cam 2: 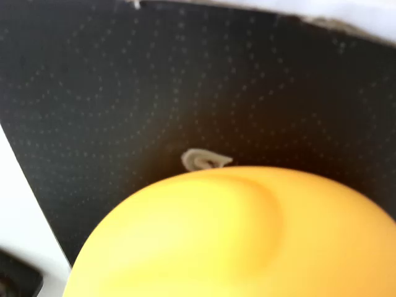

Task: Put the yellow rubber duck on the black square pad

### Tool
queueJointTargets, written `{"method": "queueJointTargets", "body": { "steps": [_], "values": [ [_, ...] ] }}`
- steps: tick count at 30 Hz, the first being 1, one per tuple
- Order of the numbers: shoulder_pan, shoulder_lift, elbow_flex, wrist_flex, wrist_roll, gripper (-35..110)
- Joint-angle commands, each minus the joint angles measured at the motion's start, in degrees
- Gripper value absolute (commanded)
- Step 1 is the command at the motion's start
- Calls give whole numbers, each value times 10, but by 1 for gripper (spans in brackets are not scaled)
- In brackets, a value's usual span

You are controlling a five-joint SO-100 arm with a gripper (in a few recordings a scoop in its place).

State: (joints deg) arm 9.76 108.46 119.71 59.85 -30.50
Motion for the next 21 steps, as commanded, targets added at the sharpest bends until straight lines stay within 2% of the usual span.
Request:
{"method": "queueJointTargets", "body": {
  "steps": [1, 10, 15, 21],
  "values": [
    [2, 64, -21, 12, -6, 32],
    [1, 246, -21, 150, 0, 32],
    [8, 308, -19, 185, 7, 32],
    [3, 318, -20, 178, 130, 32]
  ]
}}
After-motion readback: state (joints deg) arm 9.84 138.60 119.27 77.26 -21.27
